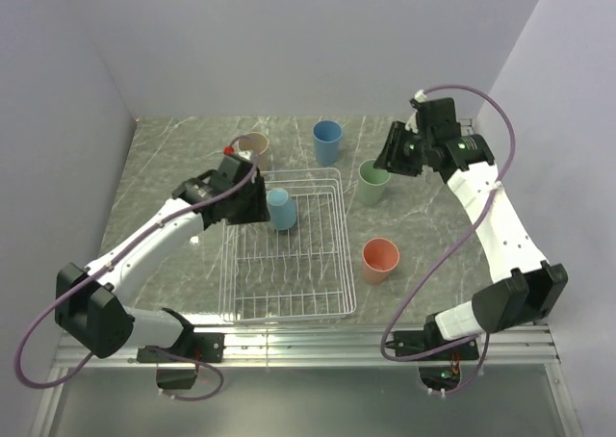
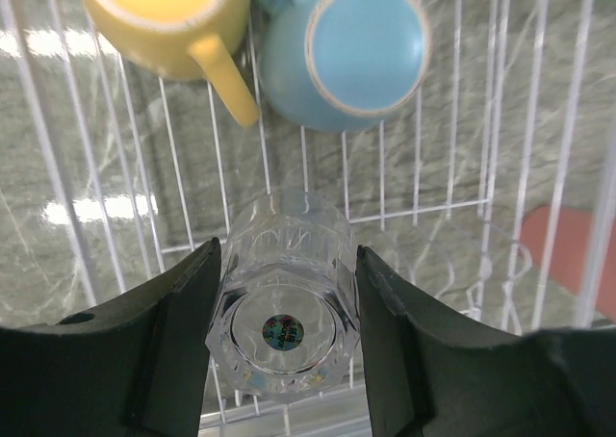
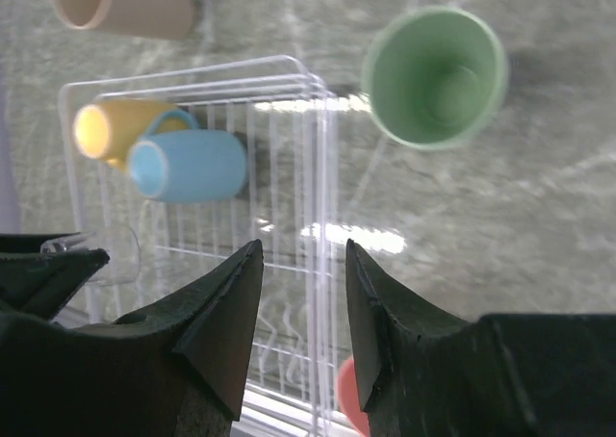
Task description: Load the cups into the dish rack
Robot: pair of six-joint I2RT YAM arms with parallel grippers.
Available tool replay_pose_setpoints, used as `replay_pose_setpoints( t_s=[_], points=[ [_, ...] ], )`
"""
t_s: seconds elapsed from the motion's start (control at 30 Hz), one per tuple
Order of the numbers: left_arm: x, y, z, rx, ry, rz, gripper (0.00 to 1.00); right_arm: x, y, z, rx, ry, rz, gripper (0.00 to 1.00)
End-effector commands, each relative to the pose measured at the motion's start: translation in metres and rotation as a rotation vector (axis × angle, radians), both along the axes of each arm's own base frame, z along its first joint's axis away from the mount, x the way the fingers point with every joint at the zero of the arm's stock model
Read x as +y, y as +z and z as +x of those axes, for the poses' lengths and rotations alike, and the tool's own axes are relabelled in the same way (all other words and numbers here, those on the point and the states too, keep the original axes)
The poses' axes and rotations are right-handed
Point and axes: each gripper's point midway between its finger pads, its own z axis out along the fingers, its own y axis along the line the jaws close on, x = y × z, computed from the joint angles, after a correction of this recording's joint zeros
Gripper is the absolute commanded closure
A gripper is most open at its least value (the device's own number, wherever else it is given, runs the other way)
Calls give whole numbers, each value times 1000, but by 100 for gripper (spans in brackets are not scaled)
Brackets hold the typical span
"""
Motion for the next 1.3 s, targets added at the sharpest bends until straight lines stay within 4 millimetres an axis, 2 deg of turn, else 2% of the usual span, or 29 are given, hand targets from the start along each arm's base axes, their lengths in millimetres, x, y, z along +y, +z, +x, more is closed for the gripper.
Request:
replay_pose_setpoints(
  t_s=[0.0, 0.03, 0.1, 0.3, 0.43, 0.83, 0.87, 0.9, 0.93, 0.97, 1.07, 1.1, 1.17, 1.27],
  points=[
    [-3, -15, 6, -34, 51, 32, 100, -18, 0, -14, -27, -7, -17, 53],
    [-4, -24, 3, -20, 50, 37, 100, -18, -1, -16, -25, -6, -9, 53],
    [-4, -29, 5, -18, 77, 33, 100, -15, -9, -21, -6, -4, 16, 54],
    [10, -47, 12, -26, 143, 126, 100, -12, -13, -28, 7, 15, 36, 54],
    [13, -74, 6, 17, 144, 152, 100, -9, -13, -30, 19, 23, 52, 54],
    [23, -97, 4, -6, 181, 215, 98, -4, -20, -43, 48, 42, 67, 55],
    [23, -98, 4, -6, 184, 217, 94, -5, -20, -43, 46, 39, 67, 55],
    [23, -99, 3, -2, 182, 220, 79, -6, -21, -44, 46, 36, 63, 55],
    [24, -99, 2, -3, 186, 225, 72, -7, -22, -45, 49, 36, 57, 55],
    [24, -99, 2, -3, 183, 221, 56, -7, -23, -45, 50, 36, 55, 55],
    [24, -98, 1, -5, 180, 216, 43, -8, -27, -46, 55, 35, 53, 54],
    [24, -98, 0, -5, 177, 216, 34, -7, -29, -47, 58, 37, 52, 54],
    [26, -94, -1, -12, 183, 216, 25, -8, -30, -46, 57, 36, 49, 54],
    [28, -89, -2, -22, 188, 214, 1, -9, -31, -45, 57, 33, 46, 54]
  ],
)
